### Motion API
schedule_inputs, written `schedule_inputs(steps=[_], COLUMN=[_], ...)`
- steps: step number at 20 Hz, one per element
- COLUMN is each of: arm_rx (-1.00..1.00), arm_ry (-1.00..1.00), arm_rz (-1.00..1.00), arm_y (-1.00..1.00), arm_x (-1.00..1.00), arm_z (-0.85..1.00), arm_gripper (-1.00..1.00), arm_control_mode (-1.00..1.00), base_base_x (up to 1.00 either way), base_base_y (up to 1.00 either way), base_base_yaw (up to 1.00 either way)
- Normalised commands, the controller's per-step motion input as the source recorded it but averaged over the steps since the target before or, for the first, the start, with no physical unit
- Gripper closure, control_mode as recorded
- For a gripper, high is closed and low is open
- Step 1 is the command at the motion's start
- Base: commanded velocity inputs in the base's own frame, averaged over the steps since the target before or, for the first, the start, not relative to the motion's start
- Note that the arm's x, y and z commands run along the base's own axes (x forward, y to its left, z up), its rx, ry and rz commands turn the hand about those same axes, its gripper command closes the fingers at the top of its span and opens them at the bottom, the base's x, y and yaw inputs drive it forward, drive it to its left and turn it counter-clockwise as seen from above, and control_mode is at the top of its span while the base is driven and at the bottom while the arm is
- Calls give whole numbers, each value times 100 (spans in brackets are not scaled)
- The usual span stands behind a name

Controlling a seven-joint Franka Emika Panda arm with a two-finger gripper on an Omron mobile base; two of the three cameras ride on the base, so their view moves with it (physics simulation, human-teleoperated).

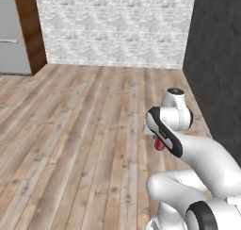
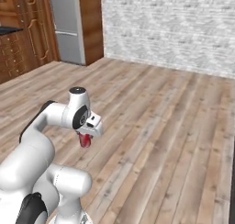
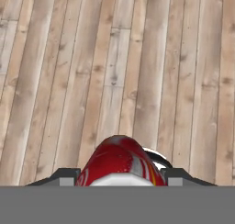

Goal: Four empty soda cans are scattered around the kitchen. Gather all the cans and cluster them next to the stove for recycling.

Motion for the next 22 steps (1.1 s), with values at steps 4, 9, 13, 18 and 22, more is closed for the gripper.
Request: schedule_inputs(steps=[4, 9, 13, 18, 22], arm_rx=[0, 0, 0, 0, 0], arm_ry=[0, 0, 0, 0, 0], arm_rz=[0, 0, 0, 0, 0], arm_y=[0, 0, 0, 0, 0], arm_x=[0, 0, 0, 0, 0], arm_z=[0, 0, 0, 0, 0], arm_gripper=[100, 100, 100, 100, 100], arm_control_mode=[100, 100, 100, 100, 100], base_base_x=[66, 62, 51, 50, 53], base_base_y=[12, 13, 13, 14, 13], base_base_yaw=[23, 26, 39, 40, 36])
